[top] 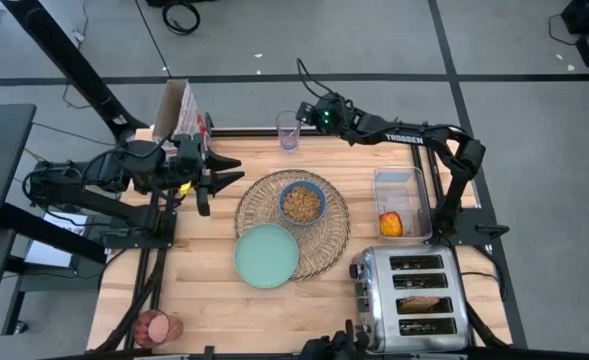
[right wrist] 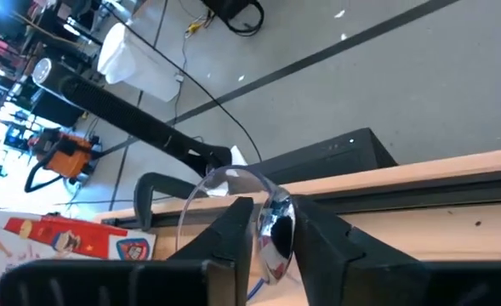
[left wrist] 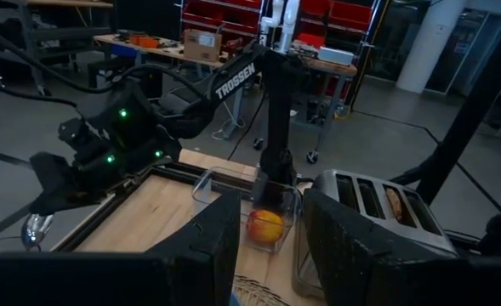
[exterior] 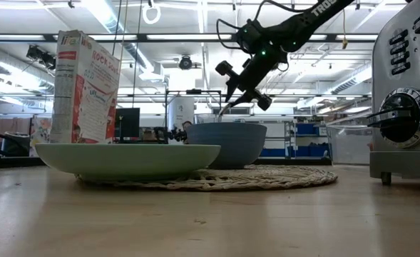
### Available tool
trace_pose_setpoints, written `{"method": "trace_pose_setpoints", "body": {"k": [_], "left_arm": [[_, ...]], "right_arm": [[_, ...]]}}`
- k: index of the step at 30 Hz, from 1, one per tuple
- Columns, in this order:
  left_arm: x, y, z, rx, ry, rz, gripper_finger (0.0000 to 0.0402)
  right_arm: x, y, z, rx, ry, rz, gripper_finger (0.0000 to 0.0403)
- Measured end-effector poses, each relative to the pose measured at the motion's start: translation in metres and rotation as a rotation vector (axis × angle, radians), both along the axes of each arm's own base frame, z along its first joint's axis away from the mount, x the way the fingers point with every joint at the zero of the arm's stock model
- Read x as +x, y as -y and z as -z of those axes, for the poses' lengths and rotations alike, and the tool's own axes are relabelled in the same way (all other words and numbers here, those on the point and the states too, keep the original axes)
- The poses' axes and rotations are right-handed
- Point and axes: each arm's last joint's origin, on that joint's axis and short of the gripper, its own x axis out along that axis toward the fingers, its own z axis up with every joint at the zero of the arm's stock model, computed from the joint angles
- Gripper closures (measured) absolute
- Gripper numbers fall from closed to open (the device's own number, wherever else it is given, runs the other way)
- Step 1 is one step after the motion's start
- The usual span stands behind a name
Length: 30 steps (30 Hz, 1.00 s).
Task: Arrange a breakfast setting
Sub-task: Put the spoon on the table mat
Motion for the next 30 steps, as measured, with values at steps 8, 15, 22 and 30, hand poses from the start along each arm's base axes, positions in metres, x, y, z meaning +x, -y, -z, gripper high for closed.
{"method": "trace_pose_setpoints", "body": {"k": [8,15,22,30], "left_arm": [[0.000,0.000,0.000,0.000,0.000,0.000,0.0264],[0.000,0.000,0.000,-0.002,0.001,-0.001,0.0264],[0.000,0.000,0.000,-0.002,0.002,-0.002,0.0264],[0.000,0.000,0.000,-0.015,0.005,-0.003,0.0264]], "right_arm": [[0.000,0.000,0.000,-0.015,-0.014,-0.013,0.0348],[0.002,0.001,-0.004,-0.044,0.012,-0.019,0.0365],[0.004,0.002,-0.009,-0.075,0.064,-0.023,0.0376],[0.007,0.002,-0.013,-0.080,0.125,-0.032,0.0383]]}}
